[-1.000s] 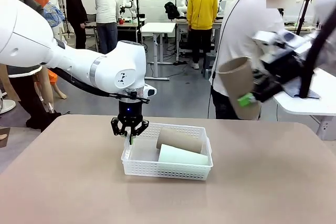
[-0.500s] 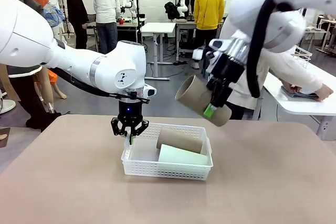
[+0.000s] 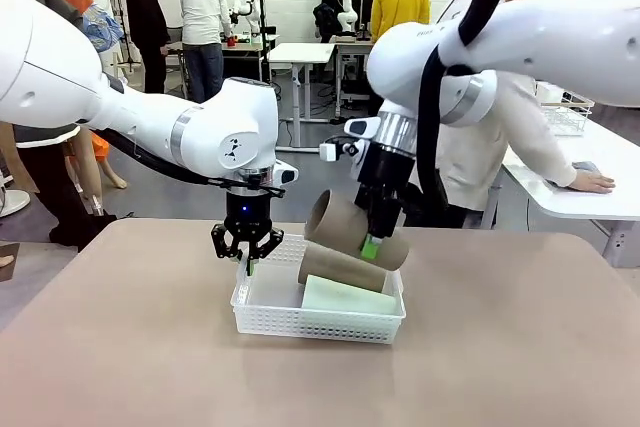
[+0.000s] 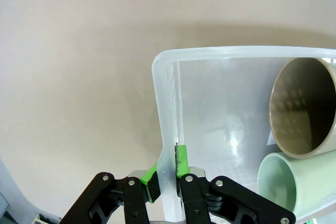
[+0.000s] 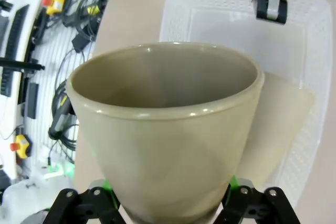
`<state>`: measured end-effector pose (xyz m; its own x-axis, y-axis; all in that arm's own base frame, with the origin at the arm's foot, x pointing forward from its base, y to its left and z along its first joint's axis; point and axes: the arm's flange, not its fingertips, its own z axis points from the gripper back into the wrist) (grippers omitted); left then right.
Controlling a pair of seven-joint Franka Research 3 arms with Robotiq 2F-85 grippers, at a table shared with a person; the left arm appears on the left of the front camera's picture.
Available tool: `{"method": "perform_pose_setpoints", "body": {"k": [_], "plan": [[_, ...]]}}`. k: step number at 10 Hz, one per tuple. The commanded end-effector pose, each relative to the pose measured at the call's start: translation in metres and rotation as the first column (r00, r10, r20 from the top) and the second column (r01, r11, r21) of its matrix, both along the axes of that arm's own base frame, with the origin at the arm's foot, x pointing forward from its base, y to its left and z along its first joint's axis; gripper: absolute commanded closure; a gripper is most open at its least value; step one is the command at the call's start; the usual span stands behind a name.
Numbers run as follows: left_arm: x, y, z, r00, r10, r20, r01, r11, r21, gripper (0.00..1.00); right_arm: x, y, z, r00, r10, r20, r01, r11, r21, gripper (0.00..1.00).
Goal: Clean and organize the cups into the basket.
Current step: Pick up the Reusable plastic cup from the right side of the table and stack it inside the Organizing basket in the center of the table.
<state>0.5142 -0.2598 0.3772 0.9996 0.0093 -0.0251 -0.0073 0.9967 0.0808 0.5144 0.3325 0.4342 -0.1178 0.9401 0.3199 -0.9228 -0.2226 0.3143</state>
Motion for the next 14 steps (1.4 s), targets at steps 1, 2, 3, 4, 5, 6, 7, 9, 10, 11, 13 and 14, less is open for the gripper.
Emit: {"method": "perform_pose_setpoints", "body": {"k": [1, 2, 3, 4, 5, 6, 7, 9, 10, 11, 13, 14], "plan": [[0.000, 0.000, 0.001, 1.000, 0.003, 0.002, -0.003, 1.000, 0.001, 1.00, 0.013, 0.006, -0.015, 1.000, -0.011, 0.004, 0.011, 0.998, -0.058, 0.18], [0.000, 0.000, 0.001, 1.000, 0.003, 0.002, -0.003, 1.000, 0.001, 1.00, 0.015, 0.008, -0.025, 1.000, -0.006, 0.009, 0.007, 0.998, -0.067, 0.18], [0.000, 0.000, 0.001, 1.000, 0.003, 0.002, -0.003, 1.000, 0.001, 1.00, 0.017, 0.011, -0.029, 1.000, -0.003, 0.023, 0.005, 0.998, -0.065, 0.18], [0.000, 0.000, 0.001, 1.000, 0.003, 0.002, -0.003, 1.000, 0.001, 1.00, 0.017, 0.013, -0.033, 0.999, 0.004, 0.033, -0.002, 0.998, -0.060, 0.18], [0.000, 0.000, 0.001, 1.000, 0.003, 0.002, -0.003, 1.000, 0.001, 1.00, 0.018, 0.015, -0.037, 0.999, 0.011, 0.047, -0.008, 0.998, -0.063, 0.18], [0.000, 0.000, 0.001, 1.000, 0.003, 0.002, -0.003, 1.000, 0.001, 1.00, 0.019, 0.017, -0.043, 0.999, 0.015, 0.051, -0.012, 0.998, -0.060, 0.18], [0.000, 0.000, 0.001, 1.000, 0.003, 0.002, -0.003, 1.000, 0.001, 1.00, 0.021, 0.018, -0.046, 0.998, 0.016, 0.063, -0.012, 0.998, -0.061, 0.18], [0.000, 0.000, 0.001, 1.000, 0.003, 0.002, -0.003, 1.000, 0.001, 1.00, 0.024, 0.018, -0.049, 0.996, 0.016, 0.083, -0.011, 0.999, -0.053, 0.18], [0.000, 0.000, 0.001, 1.000, 0.003, 0.002, -0.003, 1.000, 0.001, 1.00, 0.026, 0.018, -0.050, 0.997, 0.015, 0.079, -0.011, 0.999, -0.049, 0.18], [0.000, 0.000, 0.001, 1.000, 0.003, 0.002, -0.003, 1.000, 0.001, 1.00, 0.026, 0.017, -0.050, 0.997, 0.013, 0.077, -0.010, 0.999, -0.046, 0.15], [0.000, 0.000, 0.001, 1.000, 0.003, 0.002, -0.003, 1.000, 0.001, 1.00, 0.026, 0.017, -0.049, 0.997, 0.012, 0.075, -0.009, 0.999, -0.040, 0.00], [0.000, 0.000, 0.001, 1.000, 0.003, 0.002, -0.003, 1.000, 0.001, 1.00, 0.024, 0.016, -0.045, 0.997, 0.012, 0.081, -0.009, 0.999, -0.034, 0.00]]}}
